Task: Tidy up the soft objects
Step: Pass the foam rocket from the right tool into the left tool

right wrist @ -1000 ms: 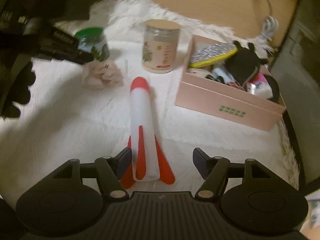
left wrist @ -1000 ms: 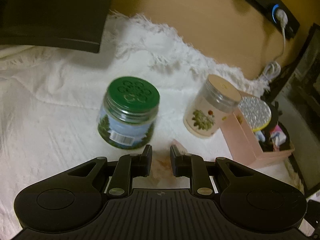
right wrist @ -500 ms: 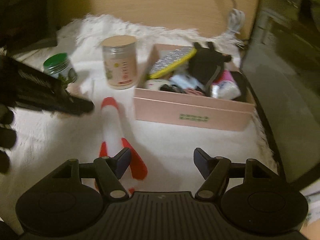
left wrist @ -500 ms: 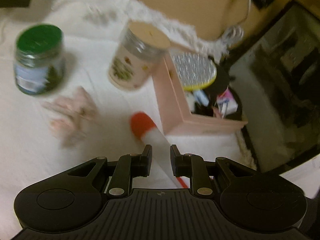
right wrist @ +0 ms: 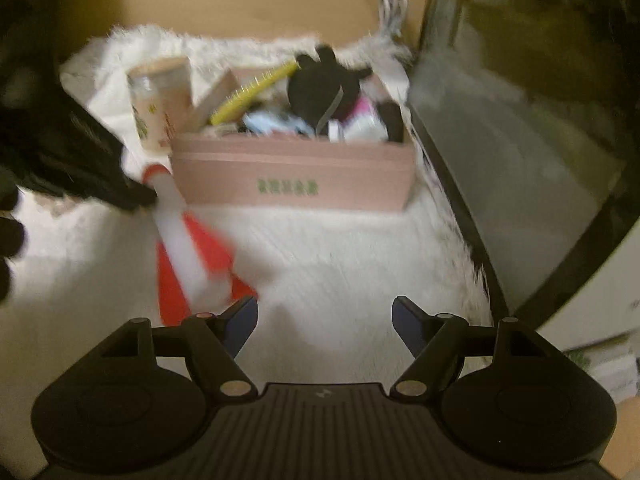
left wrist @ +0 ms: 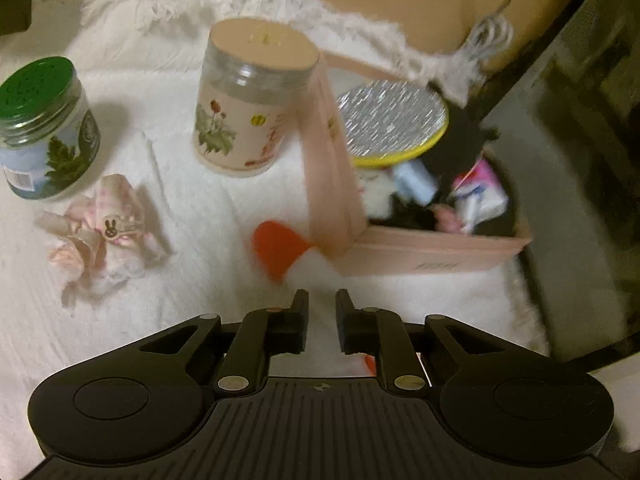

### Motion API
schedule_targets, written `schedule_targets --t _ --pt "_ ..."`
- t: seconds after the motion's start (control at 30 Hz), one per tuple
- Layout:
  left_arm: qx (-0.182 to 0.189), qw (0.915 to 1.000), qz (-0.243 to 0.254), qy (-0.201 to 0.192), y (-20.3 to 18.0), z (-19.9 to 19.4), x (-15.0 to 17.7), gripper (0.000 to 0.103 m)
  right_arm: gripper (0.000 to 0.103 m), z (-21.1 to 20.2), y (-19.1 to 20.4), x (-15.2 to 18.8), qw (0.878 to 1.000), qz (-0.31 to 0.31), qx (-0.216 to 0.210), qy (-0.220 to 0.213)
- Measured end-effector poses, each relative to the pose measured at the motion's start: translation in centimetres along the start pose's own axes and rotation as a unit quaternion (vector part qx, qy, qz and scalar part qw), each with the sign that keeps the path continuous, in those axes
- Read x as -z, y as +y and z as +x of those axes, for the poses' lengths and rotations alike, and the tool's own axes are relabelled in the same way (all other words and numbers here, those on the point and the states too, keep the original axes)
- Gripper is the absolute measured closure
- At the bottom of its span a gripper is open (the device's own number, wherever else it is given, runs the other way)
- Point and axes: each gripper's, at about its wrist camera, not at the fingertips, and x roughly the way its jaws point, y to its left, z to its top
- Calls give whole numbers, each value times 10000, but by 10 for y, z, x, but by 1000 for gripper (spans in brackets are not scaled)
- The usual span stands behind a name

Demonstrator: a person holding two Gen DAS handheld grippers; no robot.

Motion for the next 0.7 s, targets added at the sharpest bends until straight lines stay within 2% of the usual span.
schedule_targets --t 0.17,0.23,0.33,0.4,0.53,0.63,0.7 --pt "53 9999 -46 -137 1 -13 5 82 28 7 1 11 9997 20 -200 137" --pt "21 9998 -127 -135 9 -18 8 82 28 -4 1 8 9986 36 -523 -78" --pt "-138 9993 -293 -175 30 -31 15 82 19 -12 3 -2 9937 49 -1076 -305" --pt "-260 9981 -493 -250 48 -43 21 82 19 -3 11 -10 9890 9 -1470 -149" --pt "-415 9945 -834 -473 80 -66 29 82 19 22 39 -15 9818 -209 -1850 376" --pt "-486 9923 -982 -575 100 -78 33 82 19 18 67 -18 9680 -413 -2416 533" --pt "-484 9919 -1018 -594 107 -82 33 82 19 10 89 -23 9496 -578 -3021 606"
